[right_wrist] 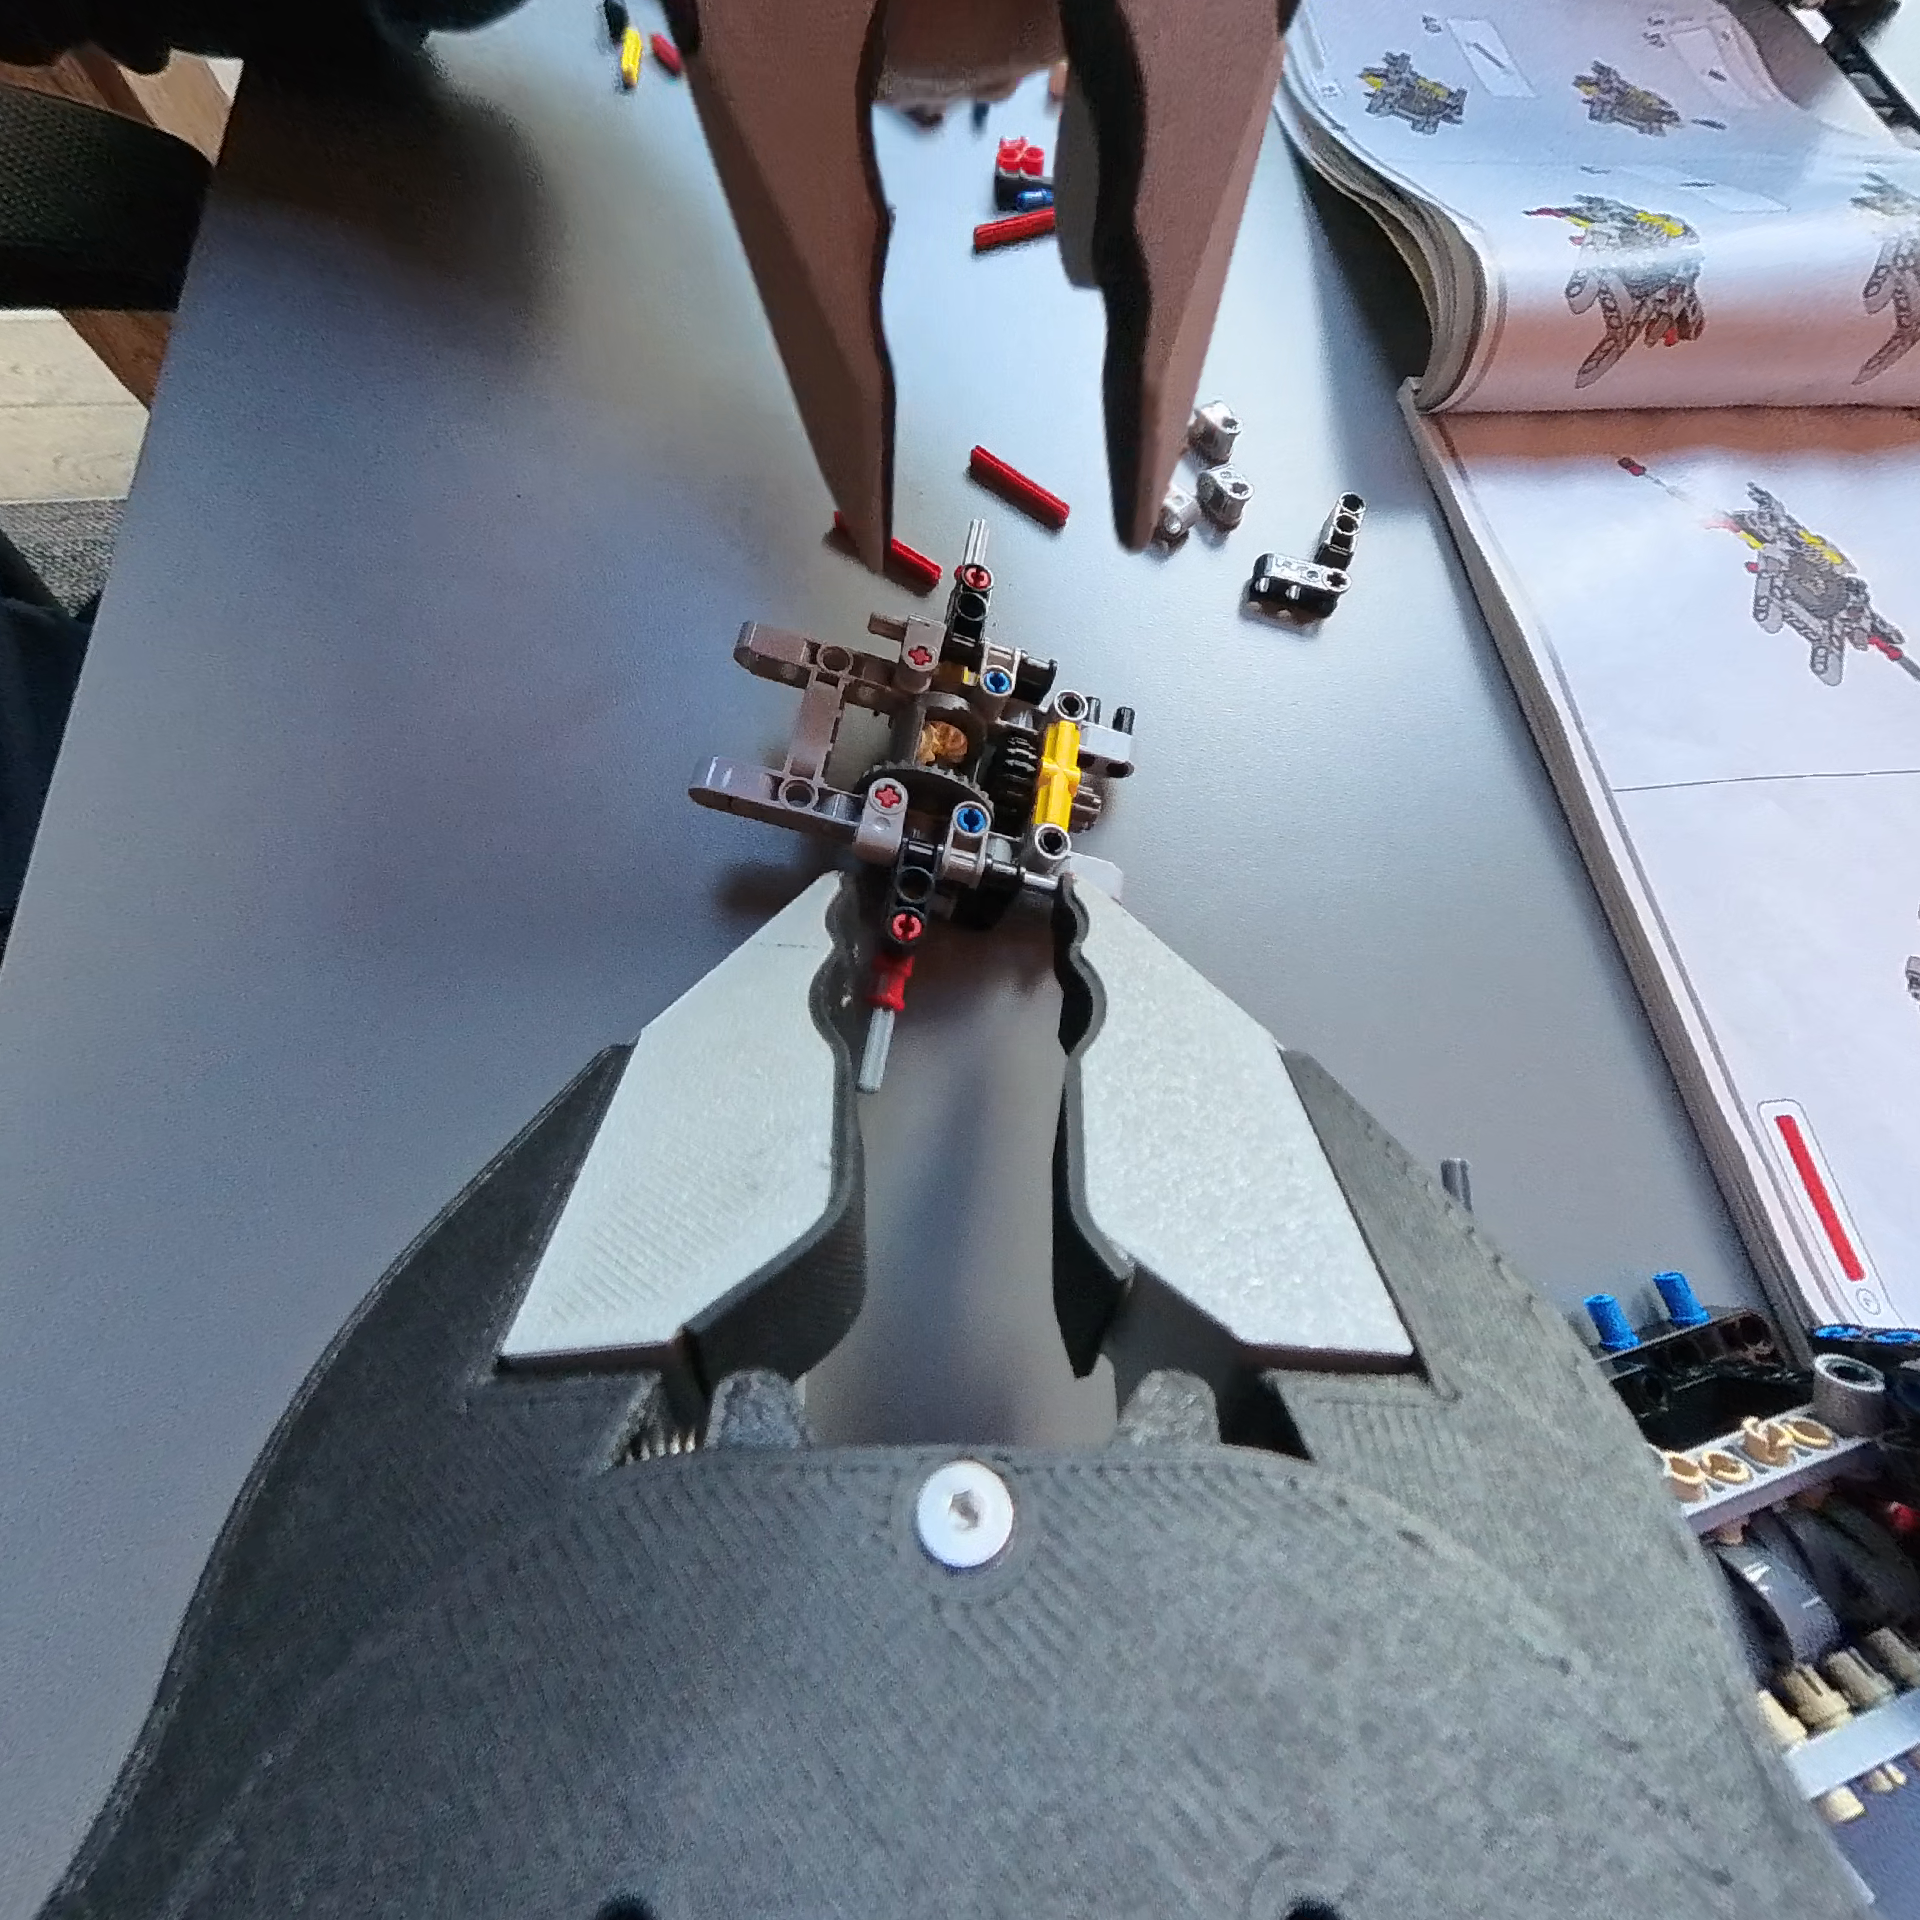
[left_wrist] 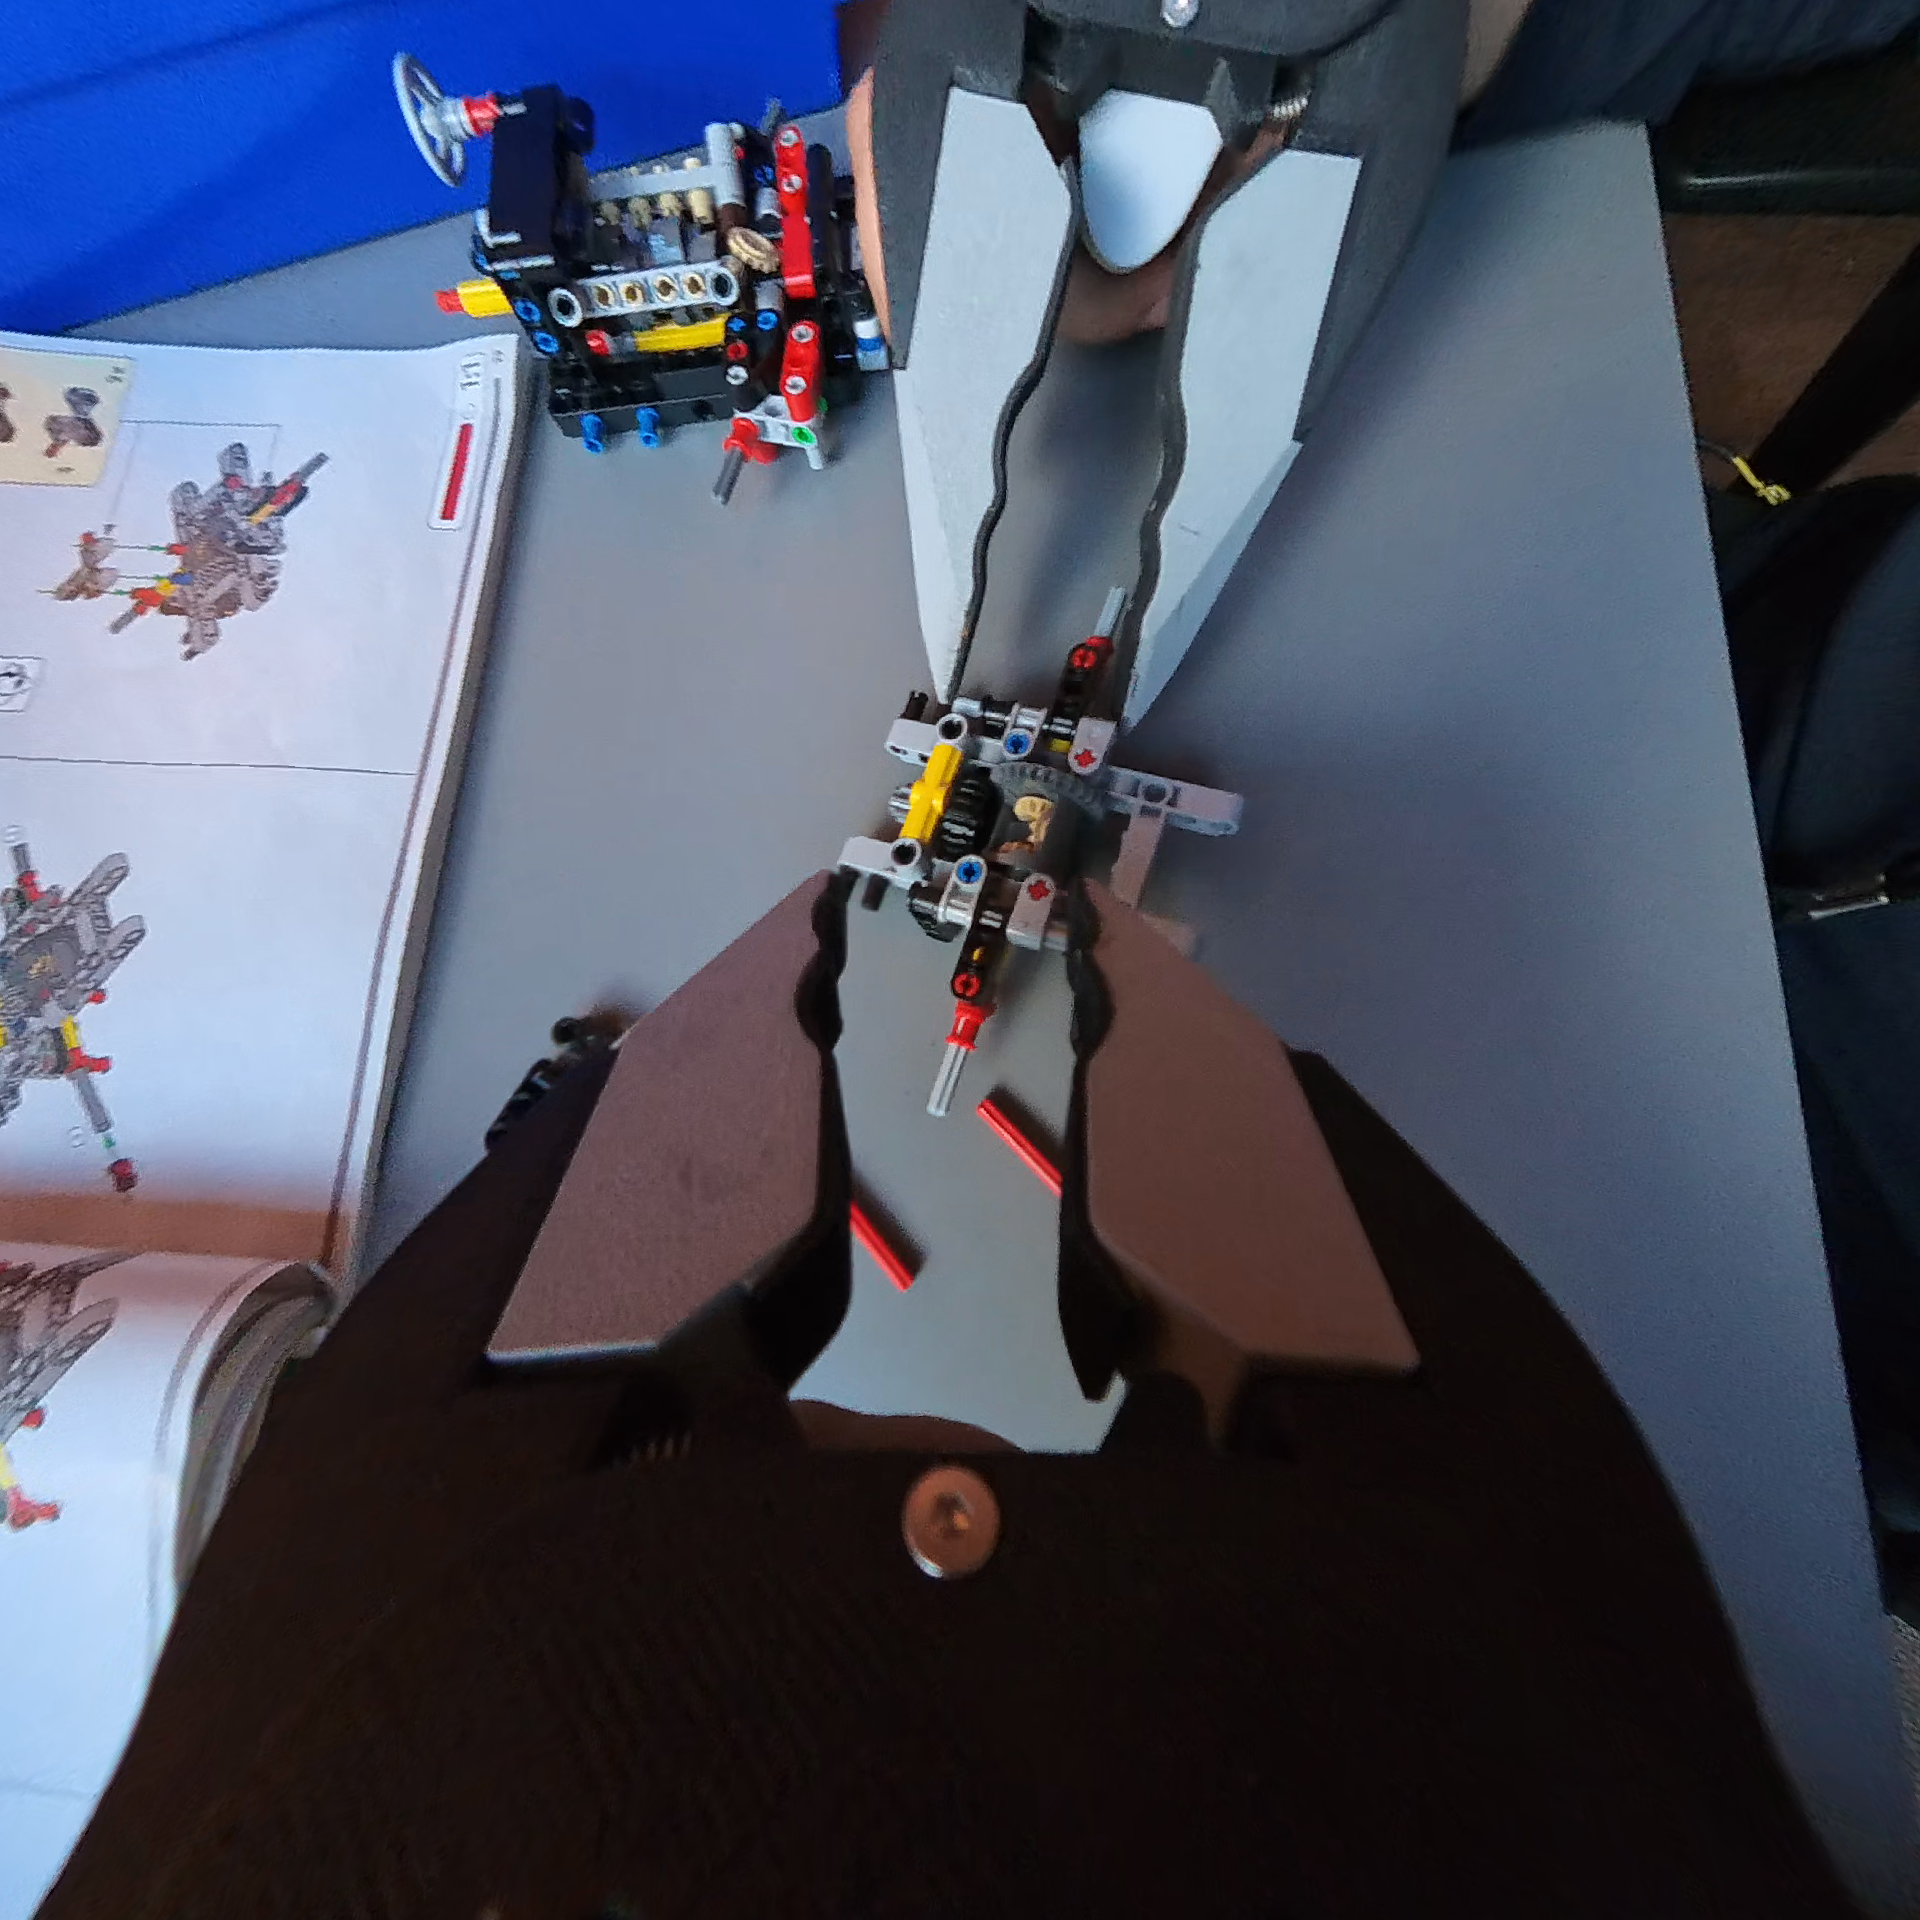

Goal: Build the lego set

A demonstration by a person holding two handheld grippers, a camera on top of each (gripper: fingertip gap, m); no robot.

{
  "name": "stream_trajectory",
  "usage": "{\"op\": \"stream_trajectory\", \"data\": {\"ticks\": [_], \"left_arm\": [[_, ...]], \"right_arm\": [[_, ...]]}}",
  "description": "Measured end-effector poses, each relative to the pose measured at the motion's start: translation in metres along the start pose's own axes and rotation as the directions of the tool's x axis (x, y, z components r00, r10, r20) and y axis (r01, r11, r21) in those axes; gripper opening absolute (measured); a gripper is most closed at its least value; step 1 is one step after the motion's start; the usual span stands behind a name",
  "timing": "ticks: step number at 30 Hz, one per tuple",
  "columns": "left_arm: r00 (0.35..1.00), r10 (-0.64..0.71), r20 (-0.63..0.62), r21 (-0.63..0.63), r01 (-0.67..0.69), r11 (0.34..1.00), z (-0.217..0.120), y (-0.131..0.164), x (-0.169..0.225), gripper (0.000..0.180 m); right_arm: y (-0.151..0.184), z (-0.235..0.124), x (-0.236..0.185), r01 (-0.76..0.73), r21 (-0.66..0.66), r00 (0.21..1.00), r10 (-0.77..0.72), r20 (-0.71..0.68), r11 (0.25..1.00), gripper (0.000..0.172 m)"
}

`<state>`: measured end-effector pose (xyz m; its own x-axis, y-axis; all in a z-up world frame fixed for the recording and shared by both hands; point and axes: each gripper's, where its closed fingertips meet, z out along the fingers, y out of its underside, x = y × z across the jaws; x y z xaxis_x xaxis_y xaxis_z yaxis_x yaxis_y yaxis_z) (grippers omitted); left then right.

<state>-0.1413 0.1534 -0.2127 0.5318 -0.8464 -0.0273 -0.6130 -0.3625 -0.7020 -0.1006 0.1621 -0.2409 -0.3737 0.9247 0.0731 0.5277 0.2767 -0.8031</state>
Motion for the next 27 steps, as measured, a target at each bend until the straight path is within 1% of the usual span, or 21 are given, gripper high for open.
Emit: {"op": "stream_trajectory", "data": {"ticks": [3, 6, 8, 12, 15, 19, 21, 22, 23, 25, 26, 27], "left_arm": [[1.0, 0.008, -0.007, -0.008, -0.008, 1.0, 0.012, -0.003, 0.006, 0.029], [0.999, 0.035, -0.008, -0.02, -0.035, 0.999, 0.023, -0.008, 0.011, 0.023], [0.999, 0.049, -0.011, -0.029, -0.05, 0.998, 0.028, -0.01, 0.015, 0.022], [0.996, 0.09, 0.025, -0.097, -0.087, 0.991, 0.036, -0.002, 0.015, 0.025], [0.994, 0.097, 0.045, -0.111, -0.091, 0.99, 0.036, 0.0, 0.013, 0.03], [0.989, 0.091, 0.119, -0.115, -0.077, 0.99, 0.026, 0.004, -0.003, 0.032], [0.988, 0.045, 0.149, -0.097, -0.031, 0.995, 0.019, 0.008, -0.012, 0.053], [0.987, 0.014, 0.161, -0.09, 0.0, 0.996, 0.016, 0.01, -0.016, 0.06], [0.985, -0.004, 0.174, -0.091, 0.02, 0.996, 0.014, 0.012, -0.018, 0.058], [0.969, 0.018, 0.246, -0.089, 0.004, 0.996, 0.006, 0.016, -0.027, 0.04], [0.965, 0.03, 0.259, -0.086, -0.008, 0.996, 0.002, 0.016, -0.027, 0.04], [0.97, 0.022, 0.241, -0.073, -0.004, 0.997, -0.001, 0.015, -0.023, 0.04]], "right_arm": [[0.0, 0.0, -0.001, 0.003, -0.001, 1.0, -0.003, 0.004, 1.0, 0.035], [0.001, 0.001, -0.001, 0.008, -0.004, 1.0, -0.008, 0.004, 1.0, 0.036], [0.001, 0.001, -0.001, 0.004, -0.008, 1.0, -0.004, 0.004, 1.0, 0.036], [0.006, 0.002, -0.002, -0.024, -0.038, 1.0, 0.025, 0.015, 0.999, 0.035], [0.008, -0.001, -0.005, -0.013, -0.041, 1.0, 0.014, 0.02, 0.999, 0.033], [0.009, -0.006, -0.009, 0.005, -0.035, 1.0, -0.005, 0.022, 0.999, 0.036], [0.006, -0.007, -0.012, 0.007, -0.023, 1.0, -0.007, 0.012, 1.0, 0.036], [0.006, -0.008, -0.013, 0.01, -0.03, 1.0, -0.01, 0.0, 0.999, 0.036], [0.007, -0.008, -0.013, 0.018, -0.045, 1.0, -0.019, -0.019, 0.999, 0.036], [0.01, -0.01, -0.009, 0.01, -0.063, 0.997, -0.014, -0.072, 0.998, 0.035], [0.012, -0.009, -0.007, -0.01, -0.068, 0.995, 0.004, -0.095, 0.998, 0.035], [0.014, -0.008, -0.007, -0.024, -0.075, 0.994, 0.016, -0.106, 0.997, 0.037]]}}
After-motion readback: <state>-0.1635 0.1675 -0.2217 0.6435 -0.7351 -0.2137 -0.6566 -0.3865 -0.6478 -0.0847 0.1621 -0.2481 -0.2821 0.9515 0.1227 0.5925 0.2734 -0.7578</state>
